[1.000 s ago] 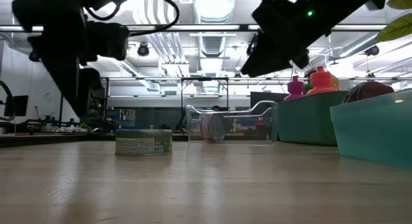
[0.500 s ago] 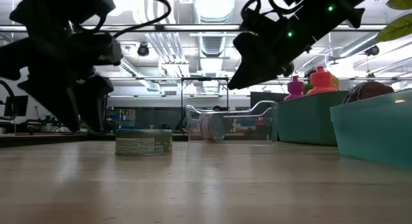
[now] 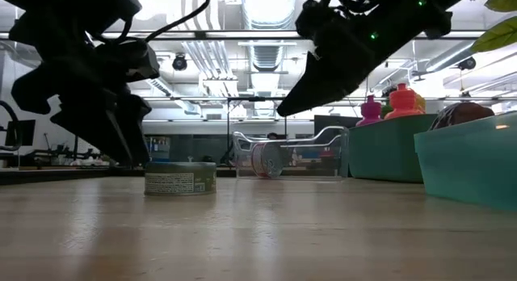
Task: Pick & Place Food Item
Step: Put the right green tuna can into the transparent bin
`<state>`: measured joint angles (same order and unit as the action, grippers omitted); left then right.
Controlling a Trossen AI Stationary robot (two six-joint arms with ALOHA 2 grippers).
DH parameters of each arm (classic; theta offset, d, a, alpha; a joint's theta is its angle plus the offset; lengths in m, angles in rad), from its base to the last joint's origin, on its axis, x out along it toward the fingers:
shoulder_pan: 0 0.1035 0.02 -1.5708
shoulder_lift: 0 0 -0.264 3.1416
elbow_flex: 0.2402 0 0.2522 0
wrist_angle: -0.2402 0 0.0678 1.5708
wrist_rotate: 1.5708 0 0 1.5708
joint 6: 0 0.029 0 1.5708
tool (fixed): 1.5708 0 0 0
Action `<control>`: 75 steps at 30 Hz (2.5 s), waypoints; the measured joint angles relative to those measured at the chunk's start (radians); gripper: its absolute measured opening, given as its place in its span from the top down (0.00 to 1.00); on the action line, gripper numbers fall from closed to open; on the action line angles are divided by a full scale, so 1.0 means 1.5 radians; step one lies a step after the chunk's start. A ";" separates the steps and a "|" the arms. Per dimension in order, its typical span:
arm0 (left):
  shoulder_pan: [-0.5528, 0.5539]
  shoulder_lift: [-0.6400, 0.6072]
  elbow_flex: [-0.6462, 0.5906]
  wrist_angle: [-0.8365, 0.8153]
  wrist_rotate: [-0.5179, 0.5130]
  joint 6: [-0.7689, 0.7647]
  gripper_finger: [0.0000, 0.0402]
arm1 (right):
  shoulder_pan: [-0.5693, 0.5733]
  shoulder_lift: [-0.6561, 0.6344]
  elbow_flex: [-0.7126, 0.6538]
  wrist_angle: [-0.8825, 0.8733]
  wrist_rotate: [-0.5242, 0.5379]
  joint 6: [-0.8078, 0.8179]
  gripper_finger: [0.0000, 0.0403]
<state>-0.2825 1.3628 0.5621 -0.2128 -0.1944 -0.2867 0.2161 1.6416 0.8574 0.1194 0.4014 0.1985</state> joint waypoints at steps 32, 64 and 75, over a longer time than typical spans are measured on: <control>0.000 0.024 -0.053 0.088 -0.038 -0.006 0.28 | -0.042 0.277 0.137 0.167 -0.094 -0.137 0.61; 0.001 0.026 -0.049 0.157 -0.038 -0.003 0.28 | -0.040 0.294 0.204 0.172 -0.136 -0.172 0.61; 0.001 0.026 -0.051 0.166 -0.038 0.002 0.28 | -0.041 0.279 0.227 0.106 -0.121 -0.189 0.61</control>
<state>-0.2810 1.4025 0.4858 0.0365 -0.2509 -0.2835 0.1540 2.0604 1.1983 0.2786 0.2195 -0.0856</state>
